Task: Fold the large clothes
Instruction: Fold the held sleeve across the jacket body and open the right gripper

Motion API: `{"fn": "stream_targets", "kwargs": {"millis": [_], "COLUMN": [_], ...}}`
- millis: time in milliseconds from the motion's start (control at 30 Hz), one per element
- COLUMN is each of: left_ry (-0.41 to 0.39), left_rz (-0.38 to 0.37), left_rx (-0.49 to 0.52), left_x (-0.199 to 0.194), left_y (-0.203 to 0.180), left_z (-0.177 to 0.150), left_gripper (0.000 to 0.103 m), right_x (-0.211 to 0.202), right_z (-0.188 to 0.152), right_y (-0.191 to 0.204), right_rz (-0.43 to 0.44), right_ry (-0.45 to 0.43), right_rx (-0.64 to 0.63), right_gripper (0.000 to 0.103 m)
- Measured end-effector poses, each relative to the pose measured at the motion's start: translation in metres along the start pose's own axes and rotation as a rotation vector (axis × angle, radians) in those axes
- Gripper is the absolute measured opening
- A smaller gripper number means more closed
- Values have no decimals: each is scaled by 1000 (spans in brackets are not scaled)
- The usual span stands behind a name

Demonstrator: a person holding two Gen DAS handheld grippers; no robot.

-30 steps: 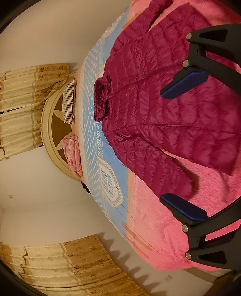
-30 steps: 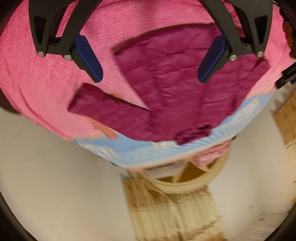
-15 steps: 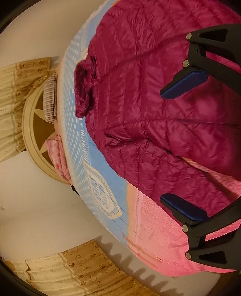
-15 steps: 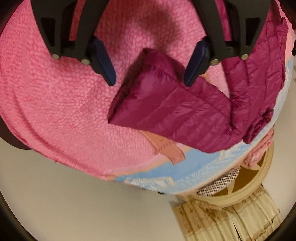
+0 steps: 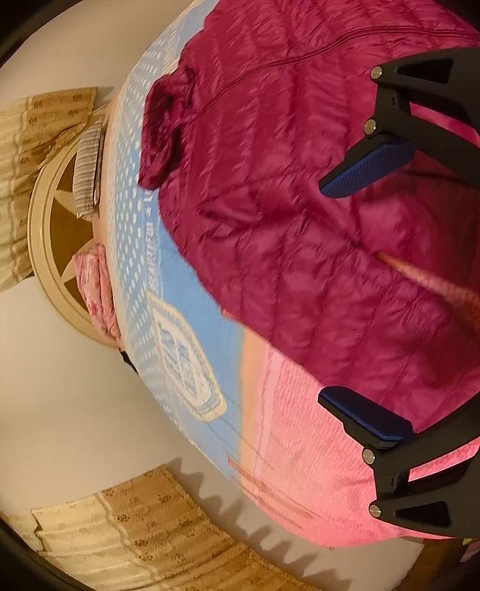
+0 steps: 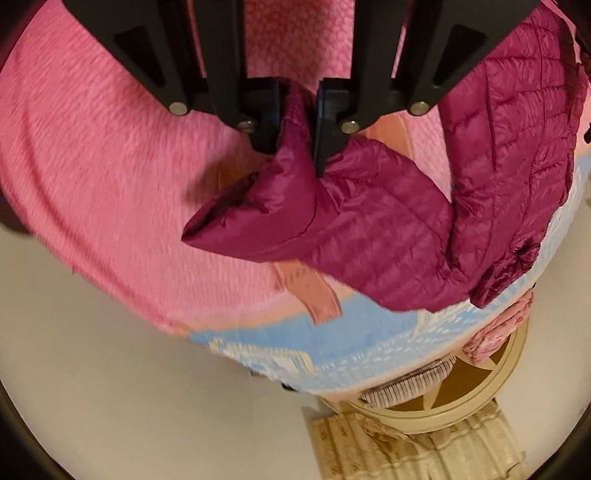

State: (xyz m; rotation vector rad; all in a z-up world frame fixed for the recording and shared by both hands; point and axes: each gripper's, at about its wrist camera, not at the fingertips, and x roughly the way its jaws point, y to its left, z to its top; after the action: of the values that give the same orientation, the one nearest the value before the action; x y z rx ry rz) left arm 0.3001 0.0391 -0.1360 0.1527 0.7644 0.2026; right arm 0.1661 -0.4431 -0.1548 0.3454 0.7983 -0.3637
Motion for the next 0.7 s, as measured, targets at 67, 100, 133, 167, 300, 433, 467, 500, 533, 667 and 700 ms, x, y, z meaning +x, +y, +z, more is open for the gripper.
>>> {"fn": "stream_targets", "kwargs": {"millis": [67, 100, 133, 167, 300, 433, 467, 500, 533, 667, 700], "left_ry": [-3, -3, -2, 0, 21, 41, 38, 34, 33, 25, 25], "left_rz": [13, 19, 24, 28, 42, 25, 25, 24, 21, 13, 13], "left_rx": [-14, -19, -24, -28, -48, -65, -62, -59, -58, -58, -60], "left_x": [2, 4, 7, 9, 22, 29, 29, 28, 28, 28, 29], "left_y": [7, 10, 12, 14, 20, 23, 23, 23, 23, 26, 27], "left_z": [5, 7, 9, 10, 16, 18, 18, 18, 19, 22, 23], "left_gripper": [102, 102, 102, 102, 102, 102, 102, 102, 102, 102, 102], "right_x": [-6, -8, -11, -12, -23, -25, -26, -26, -26, -16, -13], "right_z": [9, 14, 18, 22, 36, 47, 48, 48, 48, 43, 41], "right_y": [13, 22, 31, 38, 81, 130, 143, 153, 166, 217, 226], "right_rz": [-4, -7, -5, -3, 9, 37, 45, 52, 60, 96, 103], "right_ry": [-33, -49, -62, -74, -140, -185, -197, -206, -214, -228, -227], "right_rx": [-39, -62, -82, -100, -202, -290, -314, -334, -356, -446, -460], "right_gripper": [15, 15, 15, 15, 15, 15, 15, 15, 15, 15, 15]}}
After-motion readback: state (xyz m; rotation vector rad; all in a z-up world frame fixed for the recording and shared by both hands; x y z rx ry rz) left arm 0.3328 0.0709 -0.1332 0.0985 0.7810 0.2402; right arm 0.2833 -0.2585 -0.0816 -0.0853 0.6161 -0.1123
